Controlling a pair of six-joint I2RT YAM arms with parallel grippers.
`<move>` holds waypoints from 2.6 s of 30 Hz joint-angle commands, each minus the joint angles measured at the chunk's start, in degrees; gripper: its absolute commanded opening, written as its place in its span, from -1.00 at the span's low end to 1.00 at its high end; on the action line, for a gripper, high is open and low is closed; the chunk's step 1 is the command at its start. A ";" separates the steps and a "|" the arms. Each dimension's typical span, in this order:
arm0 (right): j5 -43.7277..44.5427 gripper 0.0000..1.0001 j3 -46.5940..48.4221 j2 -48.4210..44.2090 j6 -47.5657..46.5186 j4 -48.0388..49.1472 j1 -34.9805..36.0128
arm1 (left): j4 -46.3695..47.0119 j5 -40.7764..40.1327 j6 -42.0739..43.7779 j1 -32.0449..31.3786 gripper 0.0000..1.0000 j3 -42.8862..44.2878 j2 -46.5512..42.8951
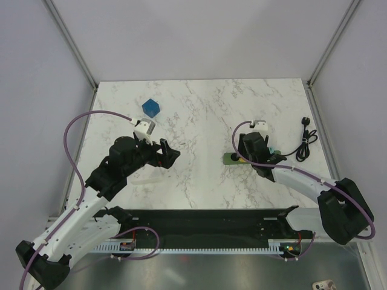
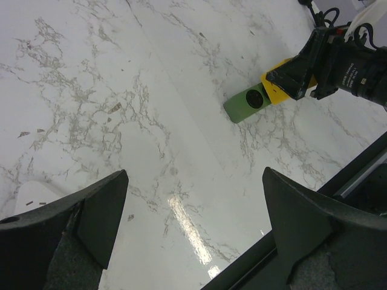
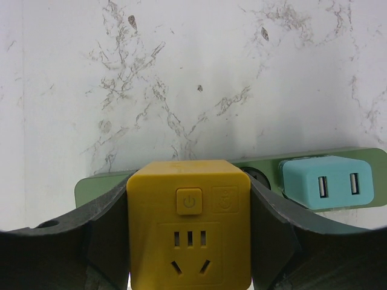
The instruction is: Insert the plug
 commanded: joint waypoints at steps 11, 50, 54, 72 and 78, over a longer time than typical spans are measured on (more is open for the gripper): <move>2.49 -1.00 0.15 9.43 12.73 -3.11 6.04 | 3.25 0.69 1.15 0.25 0.99 -0.16 -2.09; 12.24 0.79 25.72 3.45 4.82 -25.32 4.72 | 3.51 -0.80 1.58 0.17 1.00 0.63 -2.27; 9.97 0.40 29.42 3.28 4.91 -31.47 4.63 | 3.60 -0.88 1.41 0.25 0.99 0.19 -3.23; 1.79 -0.79 17.81 4.95 7.11 -28.85 2.97 | 3.07 -1.24 0.97 0.17 0.99 0.19 -4.38; -0.67 -0.79 23.26 2.40 5.70 -31.48 2.96 | 2.55 -1.33 0.00 0.25 1.00 0.28 -4.90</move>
